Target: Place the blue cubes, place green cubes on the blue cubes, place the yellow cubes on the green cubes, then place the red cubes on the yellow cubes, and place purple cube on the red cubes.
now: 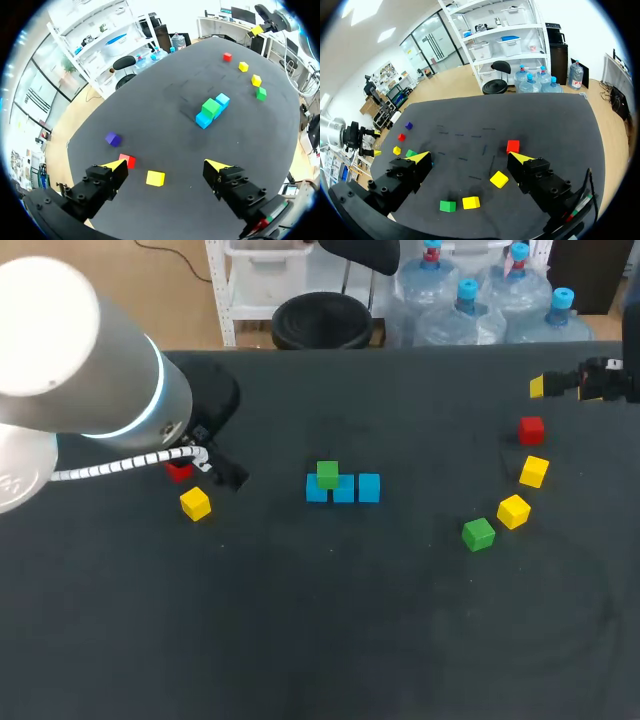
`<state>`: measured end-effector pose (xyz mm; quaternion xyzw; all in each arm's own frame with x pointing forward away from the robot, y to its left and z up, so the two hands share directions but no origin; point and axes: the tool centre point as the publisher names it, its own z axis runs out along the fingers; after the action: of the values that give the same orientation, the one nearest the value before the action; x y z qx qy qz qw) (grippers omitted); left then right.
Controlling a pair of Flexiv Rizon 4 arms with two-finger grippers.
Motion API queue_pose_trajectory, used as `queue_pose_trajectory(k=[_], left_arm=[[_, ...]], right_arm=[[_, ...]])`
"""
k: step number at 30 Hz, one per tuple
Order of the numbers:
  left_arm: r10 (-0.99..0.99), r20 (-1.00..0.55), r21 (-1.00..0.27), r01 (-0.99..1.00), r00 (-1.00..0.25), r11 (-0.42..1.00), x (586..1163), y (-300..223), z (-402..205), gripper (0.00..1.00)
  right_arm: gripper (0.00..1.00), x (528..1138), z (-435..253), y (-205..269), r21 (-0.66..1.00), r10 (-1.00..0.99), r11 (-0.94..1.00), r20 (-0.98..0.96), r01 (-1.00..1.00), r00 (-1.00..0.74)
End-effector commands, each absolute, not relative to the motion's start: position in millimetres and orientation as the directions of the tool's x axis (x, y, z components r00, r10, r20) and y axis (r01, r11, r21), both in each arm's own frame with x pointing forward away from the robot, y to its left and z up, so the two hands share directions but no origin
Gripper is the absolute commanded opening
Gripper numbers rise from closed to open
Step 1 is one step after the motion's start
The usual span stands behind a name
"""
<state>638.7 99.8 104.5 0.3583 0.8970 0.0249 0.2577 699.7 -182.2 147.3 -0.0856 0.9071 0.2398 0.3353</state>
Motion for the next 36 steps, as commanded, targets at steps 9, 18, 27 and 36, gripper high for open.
queue_pose_trajectory(k=[9, 18, 27, 36], left_arm=[[0.656, -0.446, 0.228, 0.631, -0.609, 0.741, 638.6, 100.7, 104.5, 1.00], [0.656, -0.446, 0.228, 0.631, -0.609, 0.741, 638.6, 100.7, 104.5, 1.00], [0.656, -0.446, 0.228, 0.631, -0.609, 0.741, 638.6, 100.7, 104.5, 1.00], [0.656, -0.446, 0.228, 0.631, -0.609, 0.741, 638.6, 100.7, 104.5, 1.00]], right_arm=[[1.00, 698.7, 148.1, -182.5, 0.376, 0.005, 0.872, -0.649, -0.315, -0.760], [1.00, 696.6, 153.9, -170.6, 0.373, -0.047, 0.868, -0.596, -0.329, -0.801], [1.00, 674.9, 154.2, -126.9, 0.221, -0.336, 0.823, -0.553, -0.523, -0.763], [1.00, 646.3, 113.6, -109.3, 0.208, -0.431, 0.815, -0.405, -0.540, -0.806]])
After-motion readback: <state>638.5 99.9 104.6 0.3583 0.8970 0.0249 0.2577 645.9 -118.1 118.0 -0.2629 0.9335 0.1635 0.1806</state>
